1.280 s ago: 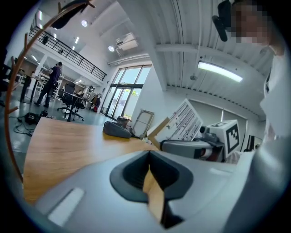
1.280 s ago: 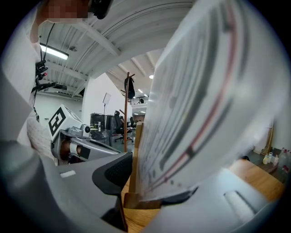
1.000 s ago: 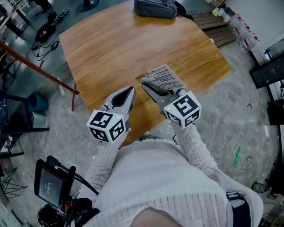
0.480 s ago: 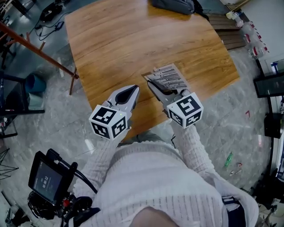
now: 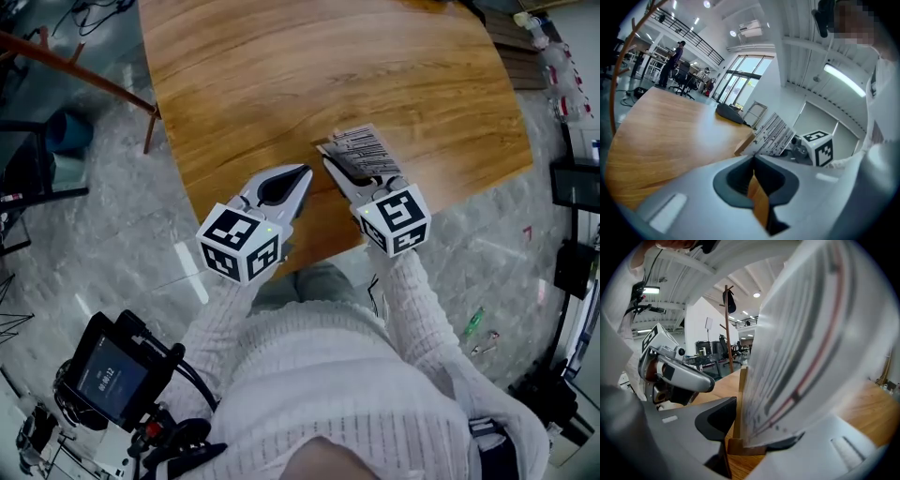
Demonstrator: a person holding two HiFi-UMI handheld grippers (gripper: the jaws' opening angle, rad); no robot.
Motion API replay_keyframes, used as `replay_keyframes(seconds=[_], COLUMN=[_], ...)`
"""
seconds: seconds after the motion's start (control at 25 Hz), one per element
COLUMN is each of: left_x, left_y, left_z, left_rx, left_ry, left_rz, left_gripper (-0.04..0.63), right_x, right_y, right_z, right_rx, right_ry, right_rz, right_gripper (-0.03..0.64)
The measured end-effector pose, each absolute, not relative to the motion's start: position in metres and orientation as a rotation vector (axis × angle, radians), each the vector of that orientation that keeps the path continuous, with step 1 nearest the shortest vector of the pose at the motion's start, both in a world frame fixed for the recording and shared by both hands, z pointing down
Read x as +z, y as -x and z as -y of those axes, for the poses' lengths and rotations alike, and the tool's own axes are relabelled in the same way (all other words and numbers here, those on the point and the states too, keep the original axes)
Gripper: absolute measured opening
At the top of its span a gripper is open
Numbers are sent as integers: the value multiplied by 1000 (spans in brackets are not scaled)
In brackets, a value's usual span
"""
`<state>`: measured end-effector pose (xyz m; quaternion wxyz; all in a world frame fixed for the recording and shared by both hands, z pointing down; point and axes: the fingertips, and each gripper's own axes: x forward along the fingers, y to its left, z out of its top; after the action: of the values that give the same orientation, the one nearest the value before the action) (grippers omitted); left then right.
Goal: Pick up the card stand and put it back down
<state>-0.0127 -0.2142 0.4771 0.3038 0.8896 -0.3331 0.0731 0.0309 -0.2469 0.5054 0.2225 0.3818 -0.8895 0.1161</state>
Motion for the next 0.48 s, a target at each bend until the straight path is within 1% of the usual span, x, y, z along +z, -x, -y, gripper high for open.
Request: replay_keyframes(seconds=[0.48], left_x=[488], left_y=[23], left_z=[204], left_rx=[163], left_ry=[-2247], left_rz=[917], left_gripper=[8], right_x=[536], right_y=[-12], right_z=[244], right_rx=[369], right_ry=[-949], right_rz=[2367], right_gripper=[183])
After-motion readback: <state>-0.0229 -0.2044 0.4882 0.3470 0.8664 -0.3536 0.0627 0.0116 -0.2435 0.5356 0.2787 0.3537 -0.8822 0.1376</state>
